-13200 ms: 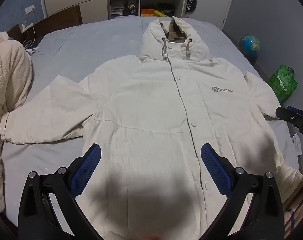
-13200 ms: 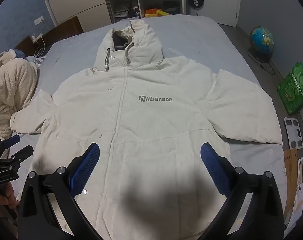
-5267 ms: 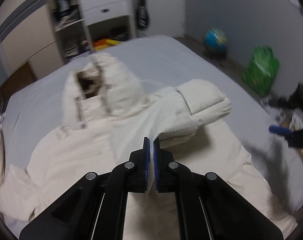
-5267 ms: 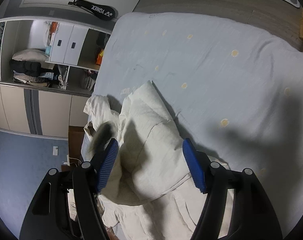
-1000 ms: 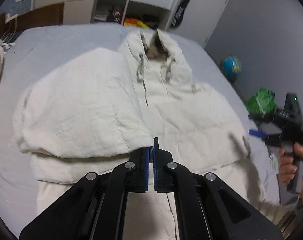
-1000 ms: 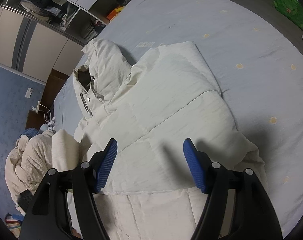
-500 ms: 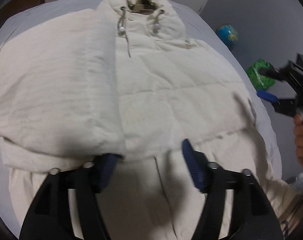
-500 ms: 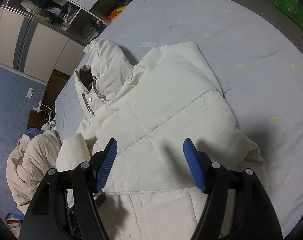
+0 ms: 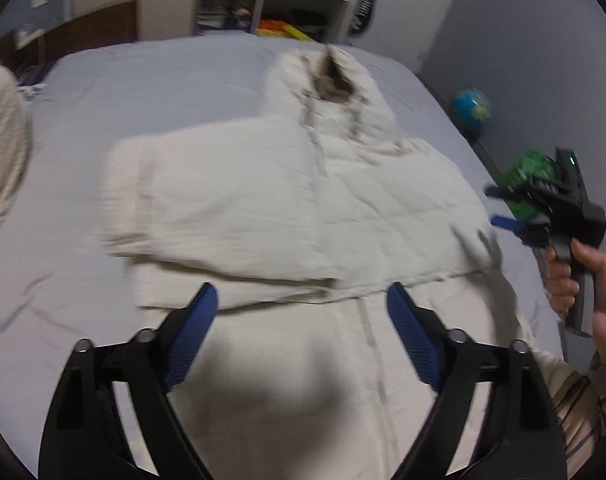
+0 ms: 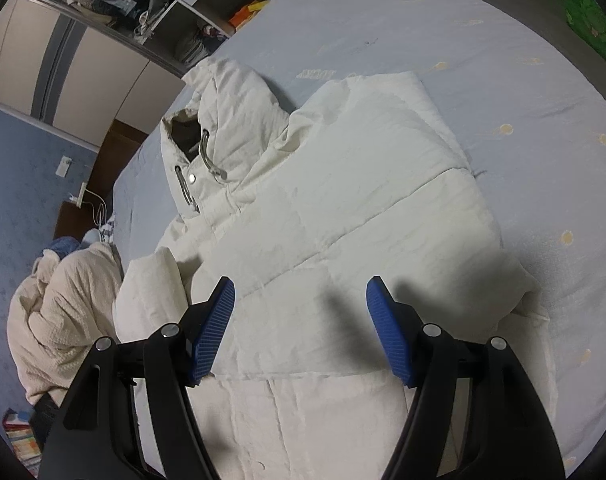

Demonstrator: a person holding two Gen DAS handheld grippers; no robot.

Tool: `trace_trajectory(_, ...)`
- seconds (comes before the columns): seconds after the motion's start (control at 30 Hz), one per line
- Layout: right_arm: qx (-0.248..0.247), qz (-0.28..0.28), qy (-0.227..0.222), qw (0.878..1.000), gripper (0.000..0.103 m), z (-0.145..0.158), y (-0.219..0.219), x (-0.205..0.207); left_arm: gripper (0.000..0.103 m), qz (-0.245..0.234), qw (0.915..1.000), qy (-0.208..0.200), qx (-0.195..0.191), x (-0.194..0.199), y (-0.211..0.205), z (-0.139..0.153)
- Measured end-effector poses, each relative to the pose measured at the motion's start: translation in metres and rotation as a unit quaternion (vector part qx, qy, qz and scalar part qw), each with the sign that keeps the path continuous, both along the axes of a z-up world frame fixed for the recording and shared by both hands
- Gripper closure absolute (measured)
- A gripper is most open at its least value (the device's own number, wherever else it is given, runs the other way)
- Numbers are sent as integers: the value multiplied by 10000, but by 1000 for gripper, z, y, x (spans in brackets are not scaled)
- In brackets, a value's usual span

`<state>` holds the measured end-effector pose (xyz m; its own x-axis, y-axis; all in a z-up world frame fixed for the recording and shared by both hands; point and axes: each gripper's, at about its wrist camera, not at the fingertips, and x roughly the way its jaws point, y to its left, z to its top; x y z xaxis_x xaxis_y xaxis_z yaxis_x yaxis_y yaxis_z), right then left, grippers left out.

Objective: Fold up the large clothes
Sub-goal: 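Grasp the opposite side panel with the right tool, fold it inward, release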

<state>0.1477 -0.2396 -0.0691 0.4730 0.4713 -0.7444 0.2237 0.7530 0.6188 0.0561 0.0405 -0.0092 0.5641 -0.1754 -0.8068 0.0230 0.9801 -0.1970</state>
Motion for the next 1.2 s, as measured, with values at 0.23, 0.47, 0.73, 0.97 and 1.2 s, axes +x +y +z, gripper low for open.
trace_trajectory(0.23, -482, 238, 158, 9984, 38, -7, 13, -8, 13, 706, 9970, -312, 43, -19, 64, 19)
trace_trajectory(0.47, -1876, 1092, -96, 9761, 38, 3, 66, -29, 11, 1343, 9893, -402, -405, -21, 124, 24)
trace_trajectory(0.73, -2460, 1997, -551, 9469, 38, 15, 156, -40, 11, 2260, 9704, -292, -803, -28, 191, 23)
trace_trajectory(0.97, -2691, 2752, -908, 9185, 38, 29, 263, -33, 11, 2486, 9654, -346, -710, -44, 215, 30)
trace_trajectory(1.2, -3142, 3460, -1190, 8760, 38, 29, 366, -27, 11, 2665, 9615, -255, -616, -55, 235, 27)
